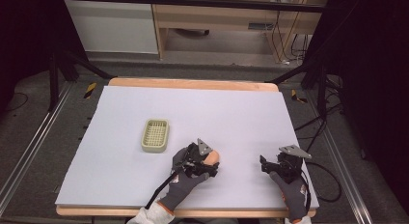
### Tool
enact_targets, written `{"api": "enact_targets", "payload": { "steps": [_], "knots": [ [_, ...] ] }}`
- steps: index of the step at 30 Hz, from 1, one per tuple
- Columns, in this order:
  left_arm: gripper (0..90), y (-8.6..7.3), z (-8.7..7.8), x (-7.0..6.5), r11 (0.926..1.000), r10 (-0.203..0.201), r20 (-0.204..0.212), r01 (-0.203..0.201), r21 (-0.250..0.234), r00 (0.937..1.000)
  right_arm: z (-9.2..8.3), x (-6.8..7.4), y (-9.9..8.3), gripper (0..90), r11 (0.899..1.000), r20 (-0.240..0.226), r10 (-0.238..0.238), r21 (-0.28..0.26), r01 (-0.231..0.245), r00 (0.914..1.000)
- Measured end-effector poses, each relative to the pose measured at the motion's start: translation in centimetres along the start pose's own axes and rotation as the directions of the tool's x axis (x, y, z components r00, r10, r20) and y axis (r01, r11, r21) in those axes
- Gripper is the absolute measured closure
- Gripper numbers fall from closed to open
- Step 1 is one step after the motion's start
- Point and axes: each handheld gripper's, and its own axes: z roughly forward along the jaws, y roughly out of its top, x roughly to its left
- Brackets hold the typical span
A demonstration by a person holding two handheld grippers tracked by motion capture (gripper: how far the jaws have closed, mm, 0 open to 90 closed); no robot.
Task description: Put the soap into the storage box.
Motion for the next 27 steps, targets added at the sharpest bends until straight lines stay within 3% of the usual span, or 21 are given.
{"api": "enact_targets", "payload": {
  "steps": [9,27],
  "knots": [
    [26.7,-0.13,0.52,-0.32,0.9997,0.01,-0.004,-0.01,0.023,0.9999,0.07,-0.06,-0.01,7.8,1.0,-0.002,0.0,0.003,0.0,1.0],
    [28.4,0.08,0.74,-0.37,0.9982,0.001,-0.011,-0.001,0.06,0.9999,0.07,-0.16,-0.01,7.7,1.0,-0.001,0.009,0.01,-0.009,1.0]
  ]
}}
